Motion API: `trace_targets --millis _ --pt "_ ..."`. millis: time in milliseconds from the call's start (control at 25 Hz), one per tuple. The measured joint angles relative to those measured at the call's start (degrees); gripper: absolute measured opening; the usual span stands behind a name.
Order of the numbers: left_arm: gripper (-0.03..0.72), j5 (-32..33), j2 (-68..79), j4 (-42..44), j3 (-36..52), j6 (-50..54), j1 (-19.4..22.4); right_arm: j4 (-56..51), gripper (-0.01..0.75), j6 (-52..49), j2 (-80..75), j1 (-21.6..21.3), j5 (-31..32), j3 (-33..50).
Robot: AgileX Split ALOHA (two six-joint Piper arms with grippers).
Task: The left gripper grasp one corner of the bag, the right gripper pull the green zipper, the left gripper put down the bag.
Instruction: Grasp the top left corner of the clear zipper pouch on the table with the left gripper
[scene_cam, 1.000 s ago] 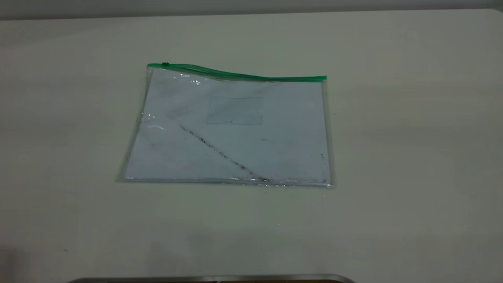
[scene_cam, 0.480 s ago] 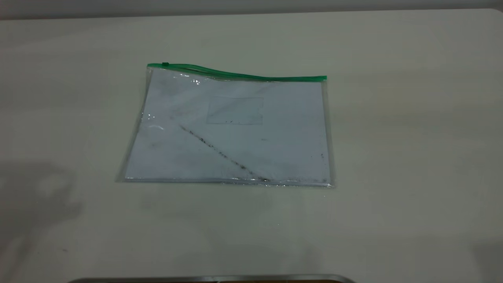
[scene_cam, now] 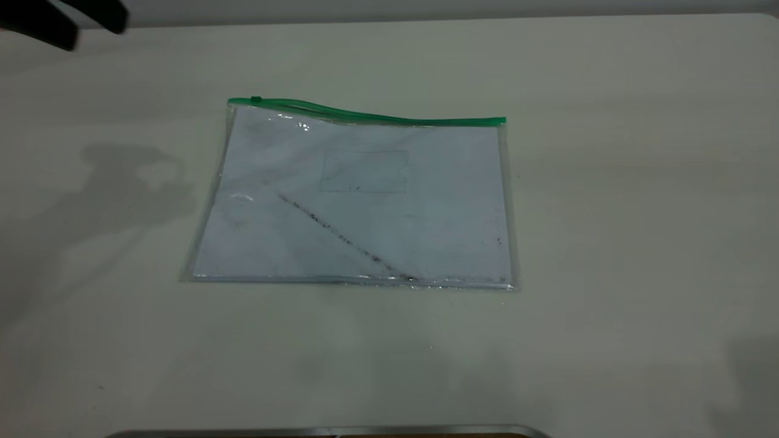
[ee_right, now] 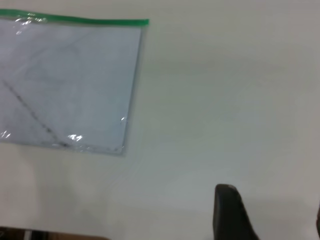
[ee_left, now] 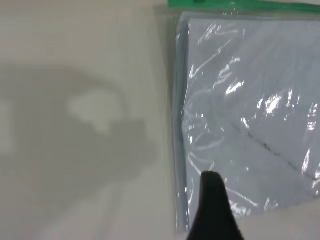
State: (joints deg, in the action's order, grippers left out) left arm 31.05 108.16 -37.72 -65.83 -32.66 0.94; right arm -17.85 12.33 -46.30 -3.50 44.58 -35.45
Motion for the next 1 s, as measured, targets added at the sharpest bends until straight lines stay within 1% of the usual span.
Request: trace_targets --millis 160,360,520,760,1000 --pt "0.588 1.1 7.4 -2.5 -5.3 -4.8 0.0 0.7 0.449 0.2 -3.4 0.0 -2.4 0.0" --pt "0.588 1.4 15.2 -3.0 -10.5 -8.3 0.0 1.7 0.449 0.4 -7.1 0.0 -4.1 0.0" --pt "0.588 3.7 21.5 -3.0 -16.1 -9.8 0.0 2.0 0.449 0.4 -8.6 0.0 -4.5 -0.1" --pt "0.588 9.1 30.1 -3.0 -26.1 -11.3 0.0 2.0 0.449 0.4 -8.7 0.0 -4.7 -0.1" --pt "0.588 10.2 35.6 -4.8 -31.3 -15.2 0.0 2.0 0.449 0.4 -8.7 0.0 -4.8 -0.1"
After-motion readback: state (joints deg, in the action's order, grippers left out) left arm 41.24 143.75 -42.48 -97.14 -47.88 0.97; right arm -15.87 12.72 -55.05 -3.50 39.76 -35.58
